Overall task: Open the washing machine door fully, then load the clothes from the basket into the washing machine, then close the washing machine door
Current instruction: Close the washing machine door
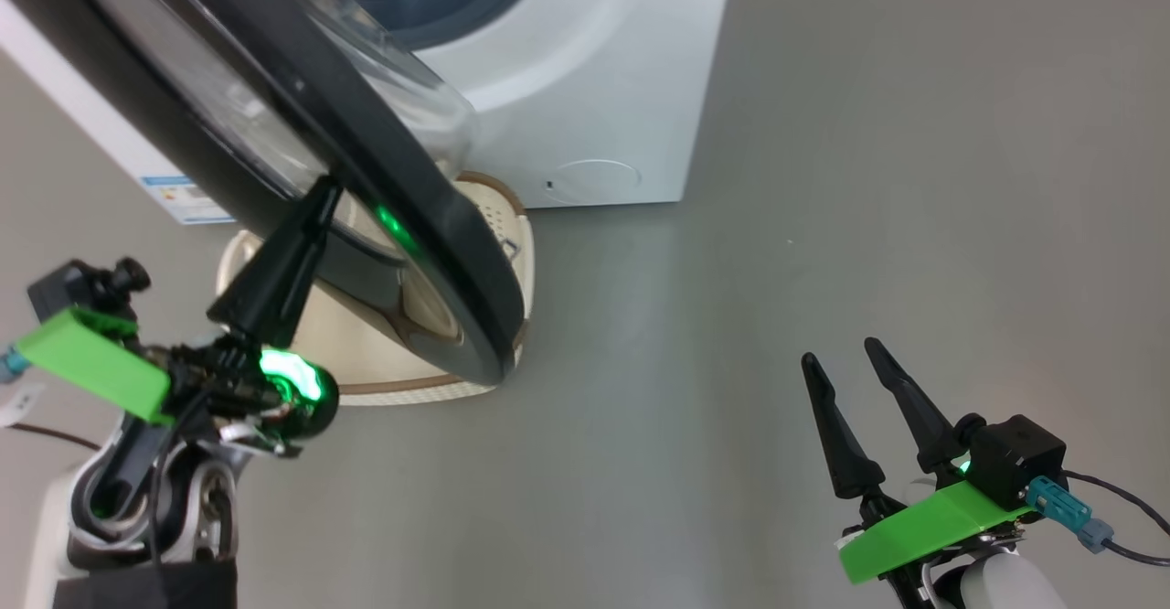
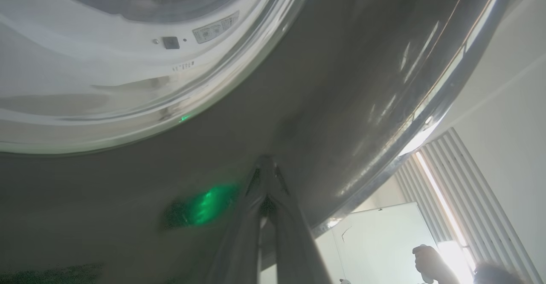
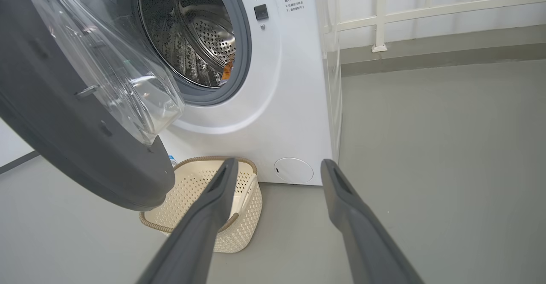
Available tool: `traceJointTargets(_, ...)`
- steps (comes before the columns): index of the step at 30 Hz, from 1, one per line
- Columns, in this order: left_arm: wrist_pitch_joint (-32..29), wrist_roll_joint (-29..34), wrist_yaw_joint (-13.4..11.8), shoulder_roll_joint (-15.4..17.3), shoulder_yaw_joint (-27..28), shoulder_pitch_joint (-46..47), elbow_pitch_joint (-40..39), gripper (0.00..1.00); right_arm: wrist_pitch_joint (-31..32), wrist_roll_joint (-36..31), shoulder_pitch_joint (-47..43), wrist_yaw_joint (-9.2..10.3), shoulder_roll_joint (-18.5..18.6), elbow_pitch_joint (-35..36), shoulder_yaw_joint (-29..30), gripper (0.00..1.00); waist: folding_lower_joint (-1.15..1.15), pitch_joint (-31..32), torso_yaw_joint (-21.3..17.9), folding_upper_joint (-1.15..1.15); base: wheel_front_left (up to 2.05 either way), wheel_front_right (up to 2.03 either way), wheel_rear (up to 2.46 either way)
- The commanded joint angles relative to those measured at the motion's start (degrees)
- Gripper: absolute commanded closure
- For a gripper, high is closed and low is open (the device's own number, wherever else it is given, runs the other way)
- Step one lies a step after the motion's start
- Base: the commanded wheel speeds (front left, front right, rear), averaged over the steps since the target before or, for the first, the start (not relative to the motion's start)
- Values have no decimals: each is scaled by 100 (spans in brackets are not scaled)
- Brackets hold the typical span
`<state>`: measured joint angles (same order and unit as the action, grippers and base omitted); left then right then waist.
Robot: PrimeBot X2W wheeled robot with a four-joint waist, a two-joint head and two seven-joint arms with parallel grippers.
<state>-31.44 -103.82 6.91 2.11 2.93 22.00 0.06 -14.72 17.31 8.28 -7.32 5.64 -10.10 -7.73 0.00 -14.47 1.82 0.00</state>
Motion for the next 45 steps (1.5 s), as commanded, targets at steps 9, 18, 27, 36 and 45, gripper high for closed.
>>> traceJointTargets(9,302,203,58,77,162,666,7,100,-28,17,183,-17,-84,182,-103,0,0,-349,-645,0,0,0,0)
traceJointTargets(18,543,428,58,76,345,1188,229,100,-28,33,283,-17,-166,223,-106,0,0,-610,-1052,0,0,0,0)
traceJointTargets(27,614,507,58,76,484,1344,422,100,-28,31,290,-17,-215,209,-16,0,0,-569,-1093,0,0,0,0)
traceJointTargets(36,856,556,58,76,558,1003,433,100,-28,15,248,-17,-228,171,-23,0,0,-277,-848,0,0,0,0)
traceJointTargets(45,1231,521,58,76,607,471,380,100,-28,22,111,-17,-185,89,-28,0,0,162,-496,0,0,0,0)
